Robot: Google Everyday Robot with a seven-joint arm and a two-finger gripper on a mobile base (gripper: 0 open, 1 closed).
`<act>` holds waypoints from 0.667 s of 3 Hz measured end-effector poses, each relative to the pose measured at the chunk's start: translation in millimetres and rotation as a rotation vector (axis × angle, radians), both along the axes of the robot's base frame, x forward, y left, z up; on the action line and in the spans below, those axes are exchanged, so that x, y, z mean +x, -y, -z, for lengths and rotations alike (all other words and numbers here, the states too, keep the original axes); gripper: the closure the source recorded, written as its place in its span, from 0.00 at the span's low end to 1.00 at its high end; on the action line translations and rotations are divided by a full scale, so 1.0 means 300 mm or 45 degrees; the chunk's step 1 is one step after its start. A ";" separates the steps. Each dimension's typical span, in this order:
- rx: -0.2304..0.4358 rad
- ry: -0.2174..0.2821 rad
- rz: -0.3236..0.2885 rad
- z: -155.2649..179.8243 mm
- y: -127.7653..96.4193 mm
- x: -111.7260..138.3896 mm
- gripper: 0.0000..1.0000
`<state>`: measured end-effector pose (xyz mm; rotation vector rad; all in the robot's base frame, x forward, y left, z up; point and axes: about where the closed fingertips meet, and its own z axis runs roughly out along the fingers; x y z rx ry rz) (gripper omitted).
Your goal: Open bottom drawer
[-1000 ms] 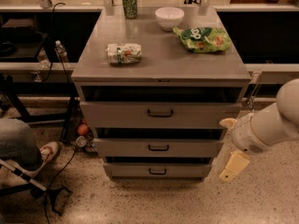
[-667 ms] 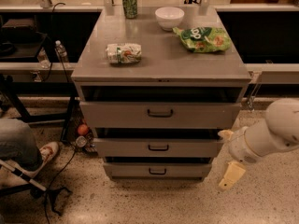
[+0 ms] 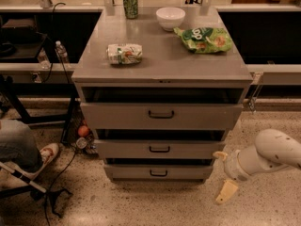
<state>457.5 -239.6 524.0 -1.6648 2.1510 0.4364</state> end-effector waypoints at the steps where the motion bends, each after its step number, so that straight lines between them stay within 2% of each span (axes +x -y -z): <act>1: 0.093 -0.022 0.018 0.183 0.003 -0.005 0.00; 2: 0.210 -0.058 0.035 0.354 -0.048 -0.030 0.00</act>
Offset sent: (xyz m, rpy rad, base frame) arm -0.0045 0.0253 -0.1519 0.2789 0.0360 -0.0590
